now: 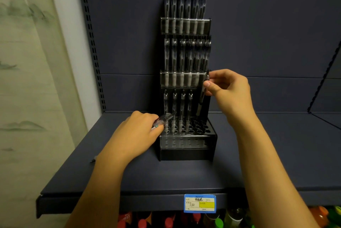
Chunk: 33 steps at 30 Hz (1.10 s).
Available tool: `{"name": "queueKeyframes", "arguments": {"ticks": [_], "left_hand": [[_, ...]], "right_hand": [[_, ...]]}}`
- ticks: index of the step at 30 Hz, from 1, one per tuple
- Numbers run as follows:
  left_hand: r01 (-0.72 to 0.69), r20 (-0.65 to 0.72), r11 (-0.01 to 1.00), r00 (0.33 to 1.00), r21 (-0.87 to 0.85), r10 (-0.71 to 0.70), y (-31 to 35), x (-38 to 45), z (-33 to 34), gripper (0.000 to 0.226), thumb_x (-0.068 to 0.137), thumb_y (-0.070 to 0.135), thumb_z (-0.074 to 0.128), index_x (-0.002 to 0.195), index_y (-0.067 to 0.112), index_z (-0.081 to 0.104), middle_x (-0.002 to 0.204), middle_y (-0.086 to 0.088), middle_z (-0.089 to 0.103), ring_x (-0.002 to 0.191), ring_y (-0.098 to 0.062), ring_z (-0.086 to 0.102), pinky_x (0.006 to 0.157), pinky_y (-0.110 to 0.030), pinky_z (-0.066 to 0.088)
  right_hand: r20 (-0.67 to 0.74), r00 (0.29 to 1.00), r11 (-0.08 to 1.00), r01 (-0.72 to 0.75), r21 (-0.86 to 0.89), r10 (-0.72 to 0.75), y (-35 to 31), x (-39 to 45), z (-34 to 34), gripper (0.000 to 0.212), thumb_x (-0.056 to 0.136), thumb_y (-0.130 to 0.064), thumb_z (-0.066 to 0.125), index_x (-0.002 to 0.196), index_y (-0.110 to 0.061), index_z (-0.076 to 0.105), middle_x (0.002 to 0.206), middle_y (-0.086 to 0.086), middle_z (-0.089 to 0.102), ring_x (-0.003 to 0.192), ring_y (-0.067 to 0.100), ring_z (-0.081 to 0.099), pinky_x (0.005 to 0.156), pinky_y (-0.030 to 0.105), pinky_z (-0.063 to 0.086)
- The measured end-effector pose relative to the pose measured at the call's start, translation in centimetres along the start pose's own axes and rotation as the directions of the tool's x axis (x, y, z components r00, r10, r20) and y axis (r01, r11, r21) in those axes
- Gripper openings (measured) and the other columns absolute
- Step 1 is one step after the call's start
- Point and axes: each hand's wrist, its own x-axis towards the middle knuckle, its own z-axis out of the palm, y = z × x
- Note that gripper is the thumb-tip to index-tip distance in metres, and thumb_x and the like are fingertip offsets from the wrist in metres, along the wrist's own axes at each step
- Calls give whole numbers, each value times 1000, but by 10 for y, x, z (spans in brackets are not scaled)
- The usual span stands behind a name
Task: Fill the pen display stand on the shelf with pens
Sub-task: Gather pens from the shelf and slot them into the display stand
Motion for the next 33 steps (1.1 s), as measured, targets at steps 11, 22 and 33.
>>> {"name": "queueKeyframes", "arguments": {"ticks": [11, 22, 33], "left_hand": [[-10, -10, 1000, 1000, 7, 10, 0, 1, 1, 37, 99, 30, 51, 65, 16, 48, 59, 2, 49, 52, -16, 44, 51, -31, 30], [-9, -11, 1000, 1000, -7, 9, 3, 1, 3, 36, 99, 28, 52, 65, 16, 48, 59, 2, 49, 51, -13, 42, 50, -28, 29], [-9, -19, 999, 1000, -33, 8, -1, 4, 4, 37, 99, 31, 54, 66, 15, 51, 59, 0, 52, 51, -13, 44, 51, -28, 32]], "right_hand": [[25, 999, 986, -36, -163, 40, 1, -7, 7, 14, 90, -12, 76, 98, -21, 70, 86, -4, 72, 76, 10, 74, 81, 29, 62], [85, 991, 939, -66, -338, 100, 6, -9, 13, 14, 84, -14, 82, 95, -11, 74, 85, 4, 74, 82, 16, 73, 87, 36, 61], [63, 988, 807, -76, -585, 138, 0, -15, 12, 21, 84, -29, 83, 89, -10, 76, 94, 12, 73, 99, 28, 68, 80, 34, 56]]}}
